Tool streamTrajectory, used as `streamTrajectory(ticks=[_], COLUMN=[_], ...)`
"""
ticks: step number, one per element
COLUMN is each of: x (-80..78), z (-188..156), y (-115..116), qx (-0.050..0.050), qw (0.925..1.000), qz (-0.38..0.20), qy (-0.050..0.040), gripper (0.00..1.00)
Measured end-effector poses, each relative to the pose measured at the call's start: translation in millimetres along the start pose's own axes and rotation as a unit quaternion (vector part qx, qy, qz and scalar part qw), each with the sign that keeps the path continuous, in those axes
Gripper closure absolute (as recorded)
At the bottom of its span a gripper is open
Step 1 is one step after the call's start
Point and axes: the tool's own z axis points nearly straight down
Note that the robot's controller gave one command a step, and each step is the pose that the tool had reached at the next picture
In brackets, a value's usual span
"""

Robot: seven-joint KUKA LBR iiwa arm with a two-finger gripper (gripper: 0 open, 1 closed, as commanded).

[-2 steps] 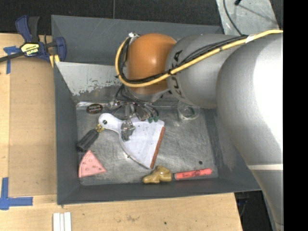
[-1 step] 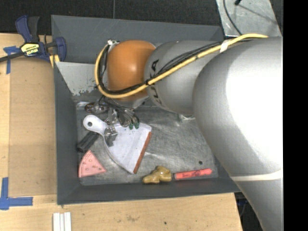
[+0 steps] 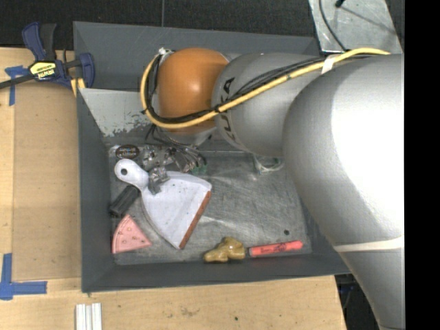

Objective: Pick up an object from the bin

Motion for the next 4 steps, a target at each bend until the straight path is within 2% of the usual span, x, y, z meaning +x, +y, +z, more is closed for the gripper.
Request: streamTrajectory(ticks=[1,2,3,4], x=[0.0,19.0,8.5,18.9], z=[0.0,-43.4,-74.8,-71.3], y=[0.0,1.1,8.4,0.7], qx=[0.0,0.004,0.004,0.003], qw=[1.0,0.9998,1.0,1.0], qz=[0.0,0.018,0.003,0.007], qy=[0.0,-0.0014,-0.0075,-0.0049], gripper=[1.0,1.0,1.0,1.0])
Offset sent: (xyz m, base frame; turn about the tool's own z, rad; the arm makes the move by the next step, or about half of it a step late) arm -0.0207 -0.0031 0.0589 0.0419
